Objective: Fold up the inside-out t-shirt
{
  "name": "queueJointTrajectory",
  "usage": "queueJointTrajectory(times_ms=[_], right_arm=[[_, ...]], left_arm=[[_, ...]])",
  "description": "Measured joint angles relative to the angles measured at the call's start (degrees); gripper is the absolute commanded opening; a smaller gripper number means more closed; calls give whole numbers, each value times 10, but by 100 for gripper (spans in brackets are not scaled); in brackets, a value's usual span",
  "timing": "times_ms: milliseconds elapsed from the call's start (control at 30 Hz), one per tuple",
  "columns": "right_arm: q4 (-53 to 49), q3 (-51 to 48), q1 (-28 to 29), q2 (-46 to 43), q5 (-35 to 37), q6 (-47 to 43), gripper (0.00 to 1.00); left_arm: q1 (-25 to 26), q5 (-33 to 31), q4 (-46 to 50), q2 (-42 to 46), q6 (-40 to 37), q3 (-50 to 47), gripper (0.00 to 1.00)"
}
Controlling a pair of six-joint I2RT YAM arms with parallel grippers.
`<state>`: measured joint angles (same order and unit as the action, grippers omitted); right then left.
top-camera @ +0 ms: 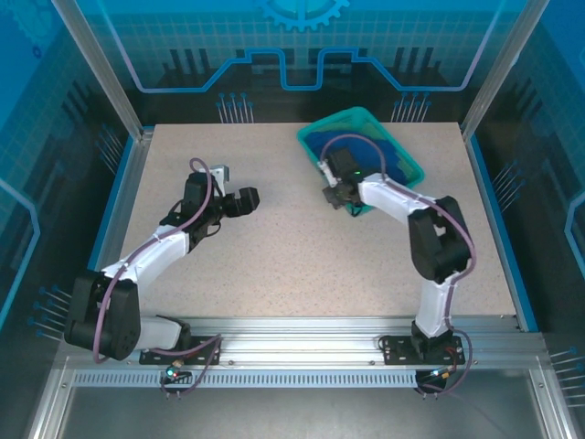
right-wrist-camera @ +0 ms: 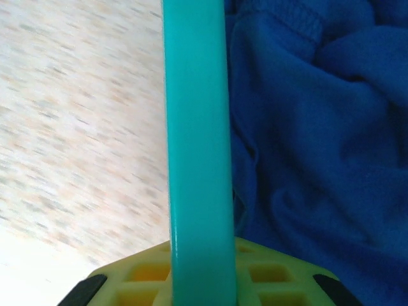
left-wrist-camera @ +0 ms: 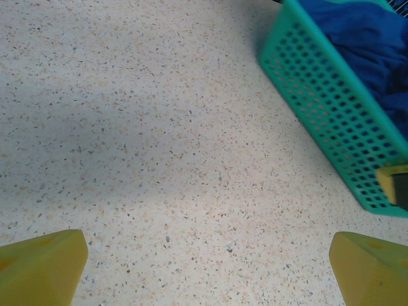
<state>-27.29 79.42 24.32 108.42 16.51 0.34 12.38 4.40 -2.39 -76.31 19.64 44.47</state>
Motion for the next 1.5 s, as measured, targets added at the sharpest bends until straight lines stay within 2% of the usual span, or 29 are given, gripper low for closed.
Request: queueJointTrajectory(times_ms=[133, 300, 400, 600, 733, 933, 1033, 1100, 1200, 1267, 1367, 1500], right_arm=[[-5, -37, -92, -40, 14, -6, 16], [-14, -39, -198, -41, 42, -35, 15], [-23, -33, -225, -35, 45, -56, 14], [-37, 19, -237, 5, 78, -92, 17], [-42, 45, -256, 28, 98, -101, 25], [-63, 65, -270, 33, 125, -90, 56], [-51, 47, -270, -3, 81, -70, 71], [-36, 14, -271, -58, 37, -49, 78], [-11, -2, -287, -126, -11, -16, 82], [8, 10, -311, -138, -21, 10, 84], [29, 38, -353, -108, -15, 54, 85], [24, 90, -384, -17, 8, 101, 86]], left_arm=[[5, 0, 0, -4, 0, 0, 99], [6, 2, 0, -14, 0, 0, 99], [8, 4, 0, -16, 0, 0, 99], [11, 5, 0, -16, 0, -1, 99], [12, 6, 0, -16, 0, -1, 99], [15, 7, 0, -18, 0, -2, 99], [19, 9, 0, -18, 0, -2, 99], [22, 9, 1, -18, 0, -2, 99], [25, 9, 1, -18, 0, -2, 99], [28, 9, 1, -18, 0, -2, 99], [32, 10, 1, -18, 0, -2, 99], [37, 11, 3, -18, 0, -2, 99]])
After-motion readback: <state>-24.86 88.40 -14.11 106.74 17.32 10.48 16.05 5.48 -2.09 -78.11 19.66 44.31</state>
